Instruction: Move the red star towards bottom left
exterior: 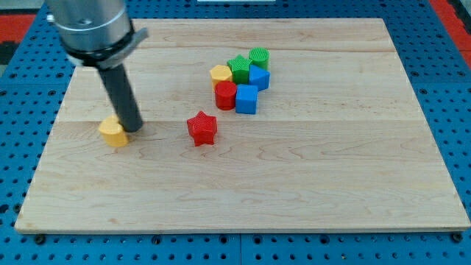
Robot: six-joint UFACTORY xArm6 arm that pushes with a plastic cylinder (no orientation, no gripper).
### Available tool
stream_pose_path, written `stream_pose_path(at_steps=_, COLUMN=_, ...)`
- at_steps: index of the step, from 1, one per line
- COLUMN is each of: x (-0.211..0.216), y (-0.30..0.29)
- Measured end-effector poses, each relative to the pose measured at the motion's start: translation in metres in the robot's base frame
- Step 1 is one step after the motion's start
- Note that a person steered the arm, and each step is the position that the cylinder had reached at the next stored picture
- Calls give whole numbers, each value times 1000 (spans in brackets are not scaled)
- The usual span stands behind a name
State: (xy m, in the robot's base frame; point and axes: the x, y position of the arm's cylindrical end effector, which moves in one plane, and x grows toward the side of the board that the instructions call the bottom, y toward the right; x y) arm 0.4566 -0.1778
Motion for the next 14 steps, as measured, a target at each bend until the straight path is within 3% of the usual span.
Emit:
stream_pose_path(at_steps=2, x=-34, y=-15)
stream_pose_path(at_steps=4, x=26, y=-47)
stream_pose_path(at_steps=5, x=26, y=-46)
stream_pose_path(at_steps=6, x=14, y=-23)
stream_pose_path(at_steps=10, x=11, y=-23)
stream_pose_path(at_steps=12, x=-26, y=-19)
stream_pose_path(at_steps=14, x=-28, y=-21)
